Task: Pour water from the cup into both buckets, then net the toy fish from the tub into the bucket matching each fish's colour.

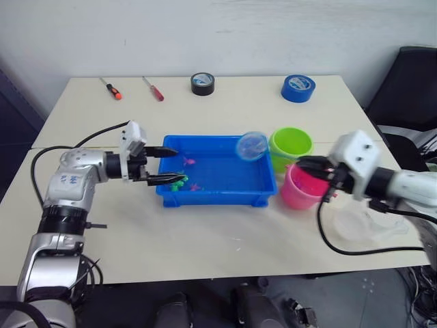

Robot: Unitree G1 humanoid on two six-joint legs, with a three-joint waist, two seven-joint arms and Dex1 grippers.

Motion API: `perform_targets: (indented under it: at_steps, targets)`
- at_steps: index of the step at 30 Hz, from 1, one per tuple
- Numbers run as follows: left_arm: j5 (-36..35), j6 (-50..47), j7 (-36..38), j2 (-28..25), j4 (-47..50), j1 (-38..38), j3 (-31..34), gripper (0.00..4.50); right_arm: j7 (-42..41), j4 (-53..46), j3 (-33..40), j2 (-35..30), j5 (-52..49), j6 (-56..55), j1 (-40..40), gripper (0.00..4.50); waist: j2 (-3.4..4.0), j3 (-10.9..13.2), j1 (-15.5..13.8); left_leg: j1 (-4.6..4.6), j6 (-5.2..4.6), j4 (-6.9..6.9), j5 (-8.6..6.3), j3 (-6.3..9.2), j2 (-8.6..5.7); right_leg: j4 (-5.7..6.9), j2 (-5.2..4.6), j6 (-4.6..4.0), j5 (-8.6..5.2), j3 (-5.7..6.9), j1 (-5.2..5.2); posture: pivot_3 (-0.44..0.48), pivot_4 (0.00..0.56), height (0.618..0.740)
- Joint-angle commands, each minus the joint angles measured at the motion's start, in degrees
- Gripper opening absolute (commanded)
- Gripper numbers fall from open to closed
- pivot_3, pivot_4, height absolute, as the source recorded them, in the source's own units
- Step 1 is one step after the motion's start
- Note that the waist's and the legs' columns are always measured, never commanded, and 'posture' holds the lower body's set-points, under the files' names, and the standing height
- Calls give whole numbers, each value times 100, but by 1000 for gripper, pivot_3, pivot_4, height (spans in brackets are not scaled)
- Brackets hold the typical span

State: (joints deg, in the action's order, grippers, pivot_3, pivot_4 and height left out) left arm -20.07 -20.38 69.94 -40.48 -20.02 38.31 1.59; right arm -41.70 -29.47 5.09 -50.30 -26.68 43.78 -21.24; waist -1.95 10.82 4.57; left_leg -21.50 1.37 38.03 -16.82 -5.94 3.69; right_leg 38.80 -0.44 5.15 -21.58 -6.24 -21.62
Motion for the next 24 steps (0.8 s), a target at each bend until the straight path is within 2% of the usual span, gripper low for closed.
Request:
perform_targets:
  at_steps: [1,6,12,19,24]
  targets:
    - [-180,-253,-180,-325,705,-352,397,4483,76,284,-380,279,-275,777,-584,0,-1,0,4,-2,-1,1,-1,3,1,-3,-2,0,0,2,0,0,150,740]
    - [-229,-443,-448,-605,1350,-952,723,4483,-46,1049,-1171,562,241,519,-1228,0,-1,0,-4,-10,-7,0,-4,12,-2,-10,-8,-1,-1,13,-1,0,150,740]
    - [-222,-528,-649,-784,1564,-1314,958,4483,-191,1959,-1941,970,1029,-343,-1754,0,-1,0,27,-16,-13,-1,-8,16,-4,-20,-7,-2,-1,21,-2,0,150,740]
    - [-351,-685,-732,-864,1638,-1341,1034,4483,-414,2467,-2226,1385,1421,-709,-2156,0,-1,0,33,-27,-12,-3,-8,16,-4,-15,-8,-2,-1,24,-20,0,150,740]
    - [-357,-659,-700,-929,1692,-1437,1020,4483,-564,2522,-2241,1410,1676,-1033,-2178,0,-2,0,32,-91,-5,15,-4,17,-5,19,-10,-3,-1,24,-91,0,150,740]
